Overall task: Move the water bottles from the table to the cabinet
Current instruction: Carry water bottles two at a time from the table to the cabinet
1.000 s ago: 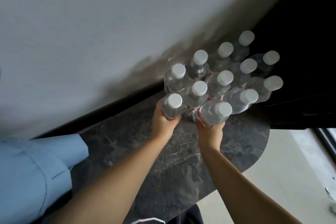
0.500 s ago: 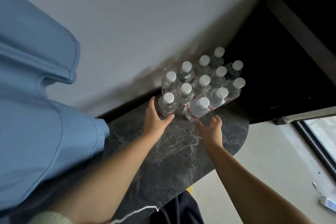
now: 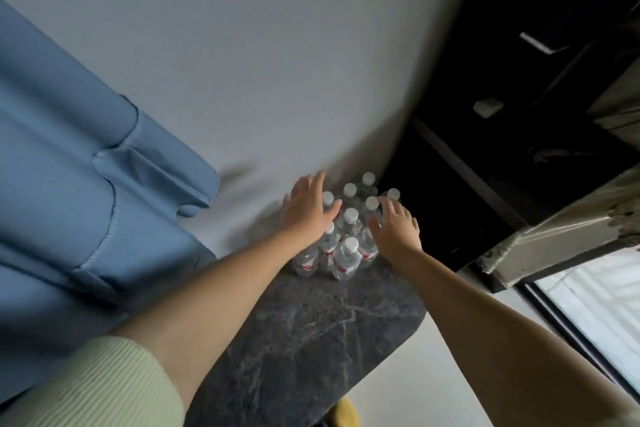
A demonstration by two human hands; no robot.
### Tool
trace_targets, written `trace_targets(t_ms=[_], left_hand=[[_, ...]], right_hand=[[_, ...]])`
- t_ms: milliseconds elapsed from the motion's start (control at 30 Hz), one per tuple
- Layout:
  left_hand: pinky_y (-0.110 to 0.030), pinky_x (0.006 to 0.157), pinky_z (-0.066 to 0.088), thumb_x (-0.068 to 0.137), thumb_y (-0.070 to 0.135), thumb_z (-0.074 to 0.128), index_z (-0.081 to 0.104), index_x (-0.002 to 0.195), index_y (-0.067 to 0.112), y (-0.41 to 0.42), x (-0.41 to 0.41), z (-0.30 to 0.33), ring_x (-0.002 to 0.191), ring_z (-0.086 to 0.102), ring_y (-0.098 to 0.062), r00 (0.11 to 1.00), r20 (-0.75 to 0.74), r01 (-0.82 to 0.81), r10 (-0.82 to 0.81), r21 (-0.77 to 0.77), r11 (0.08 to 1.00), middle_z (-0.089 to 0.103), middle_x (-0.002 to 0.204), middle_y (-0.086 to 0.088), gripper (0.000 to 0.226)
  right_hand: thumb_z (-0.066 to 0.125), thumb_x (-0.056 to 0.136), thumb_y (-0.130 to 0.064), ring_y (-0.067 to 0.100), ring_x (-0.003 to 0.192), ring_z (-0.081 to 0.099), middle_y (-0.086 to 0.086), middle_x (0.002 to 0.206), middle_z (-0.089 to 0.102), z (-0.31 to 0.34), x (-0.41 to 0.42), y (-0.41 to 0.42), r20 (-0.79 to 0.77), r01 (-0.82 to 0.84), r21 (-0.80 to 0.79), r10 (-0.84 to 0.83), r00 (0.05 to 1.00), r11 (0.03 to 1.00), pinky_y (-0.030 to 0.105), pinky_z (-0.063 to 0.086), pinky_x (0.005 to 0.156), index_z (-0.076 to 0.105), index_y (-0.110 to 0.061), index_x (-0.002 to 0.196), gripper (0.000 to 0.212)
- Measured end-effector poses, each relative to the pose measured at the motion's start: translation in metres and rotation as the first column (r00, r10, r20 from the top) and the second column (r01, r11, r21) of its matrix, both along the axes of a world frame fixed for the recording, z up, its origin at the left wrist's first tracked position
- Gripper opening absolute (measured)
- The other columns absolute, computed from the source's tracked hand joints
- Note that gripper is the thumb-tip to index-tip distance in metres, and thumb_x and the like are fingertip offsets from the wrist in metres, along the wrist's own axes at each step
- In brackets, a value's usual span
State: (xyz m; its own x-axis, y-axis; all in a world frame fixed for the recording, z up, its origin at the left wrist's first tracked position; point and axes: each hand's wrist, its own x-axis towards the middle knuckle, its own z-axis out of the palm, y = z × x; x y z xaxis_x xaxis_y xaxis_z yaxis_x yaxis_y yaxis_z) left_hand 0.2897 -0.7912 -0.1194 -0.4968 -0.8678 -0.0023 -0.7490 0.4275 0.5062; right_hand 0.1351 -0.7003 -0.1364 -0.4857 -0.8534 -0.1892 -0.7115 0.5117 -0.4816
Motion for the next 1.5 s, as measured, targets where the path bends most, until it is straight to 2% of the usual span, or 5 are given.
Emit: trace_targets(t_ms=[367, 800, 1100, 1400, 1500], left_hand=[[-0.049, 0.108, 0.028, 0.094, 0.053, 0.038, 0.022, 0.146, 0.024, 0.004, 0.039, 0.075, 0.124, 0.045, -0.031, 0.946, 0.323, 0.058, -0.016, -0.121, 0.991, 0.050, 0.134, -0.011, 0.062], [-0.047, 0.107, 0.030, 0.096, 0.053, 0.036, 0.023, 0.146, 0.023, 0.115, 0.087, 0.083, 0.127, 0.043, -0.027, 0.790, 0.318, -0.506, 0.524, -0.145, 0.850, 0.048, 0.135, -0.007, 0.060], [-0.044, 0.097, 0.043, 0.093, 0.053, 0.044, 0.037, 0.141, 0.022, 0.311, 0.206, 0.115, 0.117, 0.054, -0.031, 0.320, 0.245, -0.908, 0.915, -0.195, 0.370, 0.058, 0.128, -0.009, 0.058], [-0.044, 0.107, 0.033, 0.093, 0.052, 0.045, 0.033, 0.145, 0.022, 0.555, 0.200, 0.124, 0.130, 0.044, -0.028, -0.066, 0.276, -0.985, 0.959, -0.172, -0.019, 0.048, 0.140, -0.008, 0.061], [-0.044, 0.107, 0.031, 0.094, 0.054, 0.040, 0.033, 0.144, 0.024, 0.630, 0.176, 0.124, 0.129, 0.044, -0.027, -0.143, 0.324, -0.978, 0.935, -0.189, -0.084, 0.047, 0.140, -0.006, 0.058]], right_hand=[[0.035, 0.101, -0.038, 0.023, 0.144, 0.023, 0.003, 0.151, 0.035, 0.076, 0.015, -0.040, -0.198, -0.312, 0.174, 0.344, 0.918, 0.934, 0.060, 0.010, 0.116, 0.039, -0.017, 0.142, 0.046], [0.032, 0.102, -0.044, 0.021, 0.140, 0.031, -0.004, 0.151, 0.037, 0.095, 0.081, -0.048, -0.230, -0.797, 0.142, 0.802, 0.551, 0.587, 0.053, 0.018, 0.115, 0.039, -0.024, 0.144, 0.047], [0.035, 0.100, -0.045, 0.020, 0.137, 0.036, -0.003, 0.148, 0.041, 0.121, 0.237, 0.064, -0.289, -0.998, 0.050, 0.957, 0.029, 0.046, 0.052, 0.020, 0.114, 0.048, -0.028, 0.136, 0.042], [0.033, 0.101, -0.045, 0.022, 0.135, 0.039, -0.002, 0.147, 0.043, 0.132, 0.294, 0.260, -0.342, -0.941, 0.029, 0.881, -0.325, -0.336, 0.051, 0.025, 0.111, 0.046, -0.025, 0.137, 0.044], [0.034, 0.101, -0.043, 0.023, 0.137, 0.038, 0.001, 0.146, 0.044, 0.127, 0.294, 0.330, -0.287, -0.906, 0.046, 0.863, -0.415, -0.420, 0.054, 0.024, 0.114, 0.045, -0.022, 0.138, 0.044]])
